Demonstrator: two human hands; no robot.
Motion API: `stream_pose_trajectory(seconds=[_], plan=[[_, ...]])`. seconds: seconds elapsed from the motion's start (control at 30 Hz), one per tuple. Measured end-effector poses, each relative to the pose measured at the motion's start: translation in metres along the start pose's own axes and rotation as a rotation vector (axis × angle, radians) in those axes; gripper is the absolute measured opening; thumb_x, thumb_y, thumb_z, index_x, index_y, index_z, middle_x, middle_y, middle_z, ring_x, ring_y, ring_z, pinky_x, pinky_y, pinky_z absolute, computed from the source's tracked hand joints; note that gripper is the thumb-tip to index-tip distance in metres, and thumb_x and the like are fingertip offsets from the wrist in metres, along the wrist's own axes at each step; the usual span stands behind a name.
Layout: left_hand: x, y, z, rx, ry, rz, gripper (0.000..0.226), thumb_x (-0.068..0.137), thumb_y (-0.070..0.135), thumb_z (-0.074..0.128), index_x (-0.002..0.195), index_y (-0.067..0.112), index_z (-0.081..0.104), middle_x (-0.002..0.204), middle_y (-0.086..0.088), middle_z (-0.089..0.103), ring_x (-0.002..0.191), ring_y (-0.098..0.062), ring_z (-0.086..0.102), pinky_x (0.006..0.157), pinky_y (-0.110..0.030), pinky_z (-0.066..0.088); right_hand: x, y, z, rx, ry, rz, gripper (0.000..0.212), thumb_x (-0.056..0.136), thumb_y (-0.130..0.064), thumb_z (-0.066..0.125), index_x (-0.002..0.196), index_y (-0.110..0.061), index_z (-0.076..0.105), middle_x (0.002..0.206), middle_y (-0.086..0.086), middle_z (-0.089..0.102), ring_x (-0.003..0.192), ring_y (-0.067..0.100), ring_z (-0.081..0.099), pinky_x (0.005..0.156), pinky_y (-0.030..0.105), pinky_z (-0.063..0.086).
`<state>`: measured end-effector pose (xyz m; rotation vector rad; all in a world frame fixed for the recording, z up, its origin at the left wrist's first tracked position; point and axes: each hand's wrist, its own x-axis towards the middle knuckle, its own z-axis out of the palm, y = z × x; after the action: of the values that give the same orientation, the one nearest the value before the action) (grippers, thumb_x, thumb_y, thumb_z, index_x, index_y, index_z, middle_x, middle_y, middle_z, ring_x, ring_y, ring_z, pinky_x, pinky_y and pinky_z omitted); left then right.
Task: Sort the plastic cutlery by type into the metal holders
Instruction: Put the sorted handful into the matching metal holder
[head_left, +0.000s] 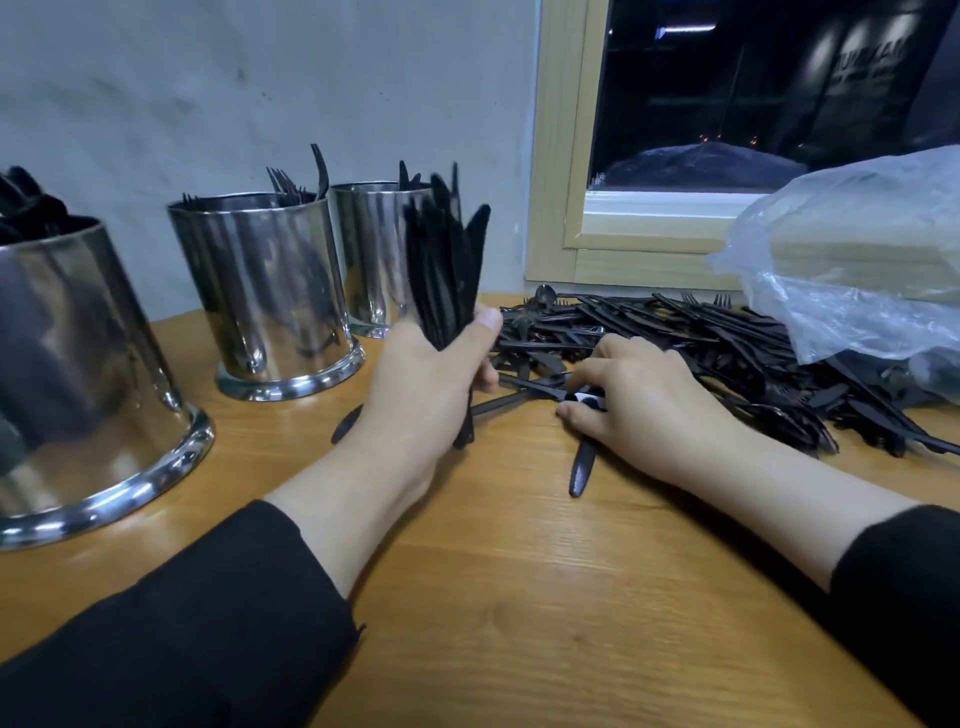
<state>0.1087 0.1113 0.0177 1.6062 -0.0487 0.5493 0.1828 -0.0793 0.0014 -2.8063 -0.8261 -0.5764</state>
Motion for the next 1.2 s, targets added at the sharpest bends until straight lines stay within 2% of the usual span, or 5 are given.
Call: stream_pose_trajectory(seconds=[0.23,0.63,0.87,1.1,1.2], plan=[[-0.010,-0.005,0.006,0.158,-0.222,-0.071,0.027,0.101,0.035,0.061,0.080,0.018,0.057,0.058,-0.004,0.056,0.059,-0.018,0.054,0.068,-0.039,0.049,0.000,0.001,0.002,0.049,-0.031,0.116,0.028,0.089,-0.048,0.064,0.109,-0.030,0.067,0.100,-0.007,0.049,0.111,0.021,0.050,0.084,0.039,0.037],[0.003,0.006,-0.005,-0.026,0.003,0.024,0.018,0.101,0.028,0.063,0.085,0.019,0.065,0.057,0.000,0.041,0.052,-0.019,0.039,0.058,-0.035,0.038,-0.006,-0.002,-0.006,0.045,-0.004,0.034,0.006,0.091,-0.033,0.063,0.090,-0.029,0.066,0.095,-0.011,0.060,0.102,0.016,0.050,0.082,0.037,0.033],[0.012,0.010,-0.015,0.070,0.093,0.092,0.038,0.103,0.028,0.059,0.097,-0.009,0.059,0.057,-0.001,0.052,0.053,-0.019,0.051,0.056,-0.031,0.046,-0.003,0.005,-0.014,0.007,0.187,-0.033,0.007,0.092,-0.019,0.059,0.089,-0.024,0.063,0.084,-0.009,0.064,0.091,0.020,0.052,0.081,0.039,0.034],[0.008,0.010,-0.015,0.316,0.084,0.137,0.022,0.102,0.032,0.058,0.093,0.021,0.074,0.087,0.013,0.077,0.087,-0.005,0.071,0.088,-0.027,0.055,-0.007,0.007,-0.029,0.152,0.423,-0.304,0.011,0.099,-0.004,0.057,0.102,-0.013,0.064,0.093,0.000,0.063,0.085,0.026,0.052,0.075,0.043,0.043],[0.004,0.013,-0.013,0.412,-0.054,0.146,0.017,0.102,0.034,0.058,0.094,0.030,0.072,0.094,0.010,0.077,0.092,0.000,0.068,0.078,-0.014,0.048,-0.011,-0.002,-0.034,0.228,0.444,-0.389,0.010,0.097,0.001,0.059,0.102,-0.007,0.064,0.093,0.002,0.062,0.084,0.025,0.053,0.077,0.033,0.043]])
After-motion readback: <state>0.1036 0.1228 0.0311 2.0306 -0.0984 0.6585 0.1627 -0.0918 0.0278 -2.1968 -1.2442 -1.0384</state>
